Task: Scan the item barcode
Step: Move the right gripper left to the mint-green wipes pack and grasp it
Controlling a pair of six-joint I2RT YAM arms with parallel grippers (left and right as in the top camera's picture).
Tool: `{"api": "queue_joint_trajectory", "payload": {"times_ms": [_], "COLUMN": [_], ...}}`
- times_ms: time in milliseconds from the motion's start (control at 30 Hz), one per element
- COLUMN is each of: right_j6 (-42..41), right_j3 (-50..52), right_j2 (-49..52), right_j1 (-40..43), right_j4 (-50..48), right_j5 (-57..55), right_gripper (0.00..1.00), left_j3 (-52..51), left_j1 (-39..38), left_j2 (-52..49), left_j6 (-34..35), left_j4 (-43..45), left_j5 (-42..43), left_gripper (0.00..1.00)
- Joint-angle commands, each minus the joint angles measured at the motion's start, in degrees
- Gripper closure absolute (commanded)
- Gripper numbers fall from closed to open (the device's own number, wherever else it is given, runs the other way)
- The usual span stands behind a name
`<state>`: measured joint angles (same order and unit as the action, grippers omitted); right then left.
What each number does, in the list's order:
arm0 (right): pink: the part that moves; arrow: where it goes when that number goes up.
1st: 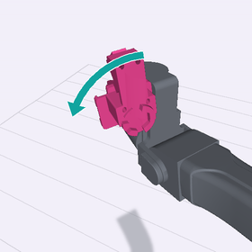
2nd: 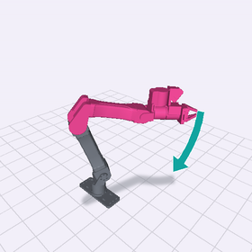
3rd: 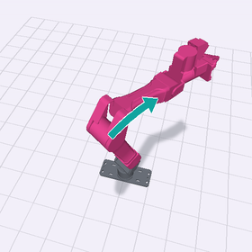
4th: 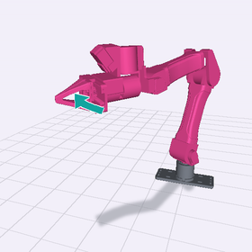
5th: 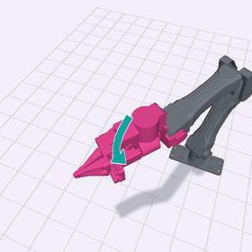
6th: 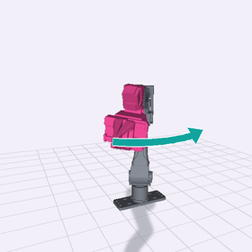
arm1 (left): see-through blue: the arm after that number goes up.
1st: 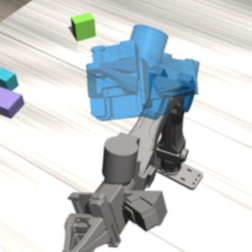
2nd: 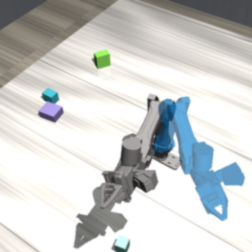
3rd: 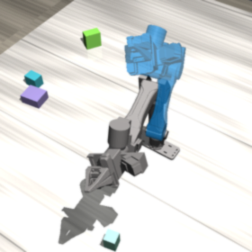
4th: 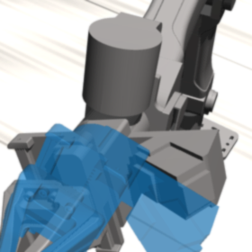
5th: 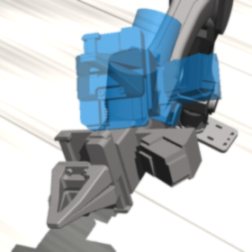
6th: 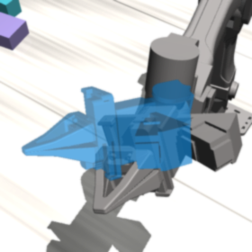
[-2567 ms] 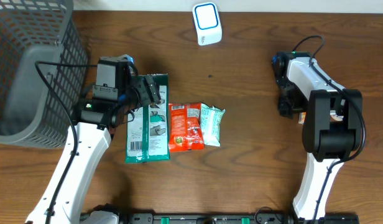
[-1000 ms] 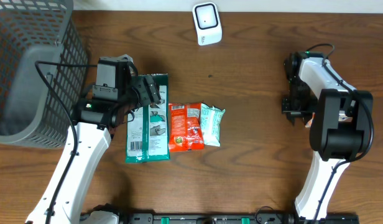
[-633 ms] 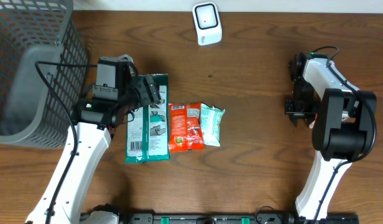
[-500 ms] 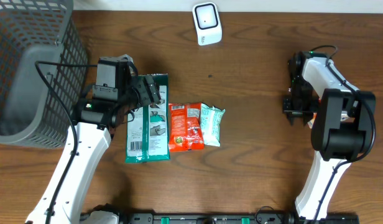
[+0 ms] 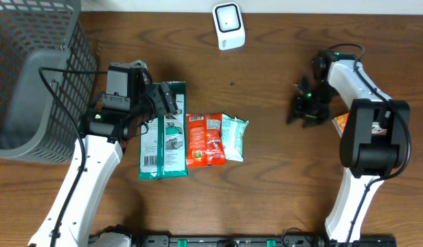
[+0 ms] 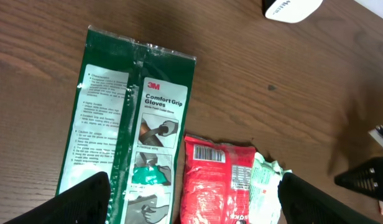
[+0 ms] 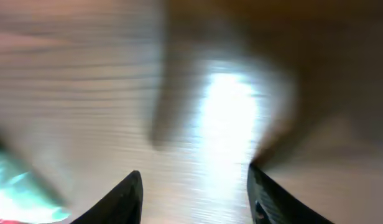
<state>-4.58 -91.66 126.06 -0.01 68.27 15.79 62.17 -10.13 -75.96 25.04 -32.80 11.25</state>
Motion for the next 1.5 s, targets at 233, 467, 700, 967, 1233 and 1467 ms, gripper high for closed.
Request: {"api": "queue_joint_trajectory", "payload": {"times_ms": [233,467,700,967,1233,1467], "right_j6": [-4.0,-3.8,-3.5,-5.3,-13.0,-16.7], "right_j3": [-0.4,-0.4,-0.4,-0.2,2.6,7.3], "right_j2": [-0.2,-2.1,-6.8,-8.4,-8.4,-8.4], "right_j1": [-9.2,-11.1,-13.3,-18.6,-23.5,-24.8], "right_j4": [-3.7,-3.1,-0.5,-0.5,-5.6,-11.4], "right_j5": [10.7,15.8,15.6,13.4,5.0,2.4], "right_gripper": [0.46,0.47,0.44,0.4,0.37,0.4], "left_j3": [0.3,0.3,0.3,0.3,0.3,0.3], "left_j1": [0.2,0.2,0.2,0.2,0.2,0.2], "left_j2": [-0.1,-0.1,-0.1,-0.1,-0.1,-0.1], "left_j6": [-1.0,-1.0,-1.0,-1.0,-1.0,-1.0], "left_j4": [0.0,0.0,0.0,0.0,0.0,0.0], "left_j5": [-0.2,-0.2,-0.2,-0.2,-0.2,-0.2], "left_gripper": [0.14,0.14,0.14,0.14,0.14,0.14]}}
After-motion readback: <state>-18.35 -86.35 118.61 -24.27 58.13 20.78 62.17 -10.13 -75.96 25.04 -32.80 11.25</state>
